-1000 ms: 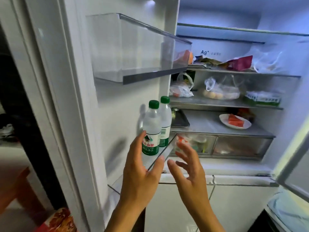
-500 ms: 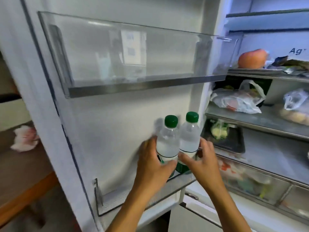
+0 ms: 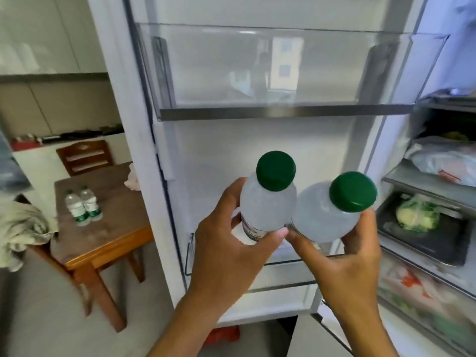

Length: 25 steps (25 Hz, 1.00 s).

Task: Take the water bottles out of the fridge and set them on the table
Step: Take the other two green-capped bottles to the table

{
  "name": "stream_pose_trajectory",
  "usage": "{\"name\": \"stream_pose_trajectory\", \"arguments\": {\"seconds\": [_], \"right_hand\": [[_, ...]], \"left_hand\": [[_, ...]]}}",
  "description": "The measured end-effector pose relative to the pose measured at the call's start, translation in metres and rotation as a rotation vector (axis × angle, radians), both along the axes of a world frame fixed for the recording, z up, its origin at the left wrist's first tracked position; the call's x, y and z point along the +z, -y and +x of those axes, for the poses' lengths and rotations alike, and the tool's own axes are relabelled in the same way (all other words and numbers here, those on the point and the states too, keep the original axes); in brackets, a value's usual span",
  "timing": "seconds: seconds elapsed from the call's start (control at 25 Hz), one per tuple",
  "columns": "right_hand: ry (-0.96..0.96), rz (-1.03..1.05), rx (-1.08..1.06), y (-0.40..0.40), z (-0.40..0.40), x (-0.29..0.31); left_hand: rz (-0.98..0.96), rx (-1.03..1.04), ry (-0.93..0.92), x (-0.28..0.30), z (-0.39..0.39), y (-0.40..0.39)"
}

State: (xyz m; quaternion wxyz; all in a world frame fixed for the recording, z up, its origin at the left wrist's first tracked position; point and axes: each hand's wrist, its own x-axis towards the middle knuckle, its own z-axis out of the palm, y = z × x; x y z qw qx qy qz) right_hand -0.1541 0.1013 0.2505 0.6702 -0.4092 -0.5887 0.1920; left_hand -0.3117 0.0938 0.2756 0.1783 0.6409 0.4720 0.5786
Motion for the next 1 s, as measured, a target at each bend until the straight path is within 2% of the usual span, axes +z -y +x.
{"name": "stream_pose_trajectory", "arguments": {"seconds": [0.2, 0.4, 0.72, 1.0], "right_hand": [[-0.026, 0.029, 0.173, 0.038, -0.066, 0.021], [0.069, -0.035, 0.333, 0.064, -0.186, -0.011], [0.167, -0.232, 0.570, 0.076, -0.389, -0.081], [0.150, -0.426, 0.666, 0.045, -0.508, -0.134]], "left_hand": [[0.016, 0.097, -0.026, 0.020, -0.068, 0.072], [-0.099, 0.202, 0.124, 0.000, -0.190, 0.121], [-0.214, 0.314, 0.251, -0.074, -0.388, 0.140], [-0.353, 0.372, 0.336, -0.137, -0.505, 0.110]]}}
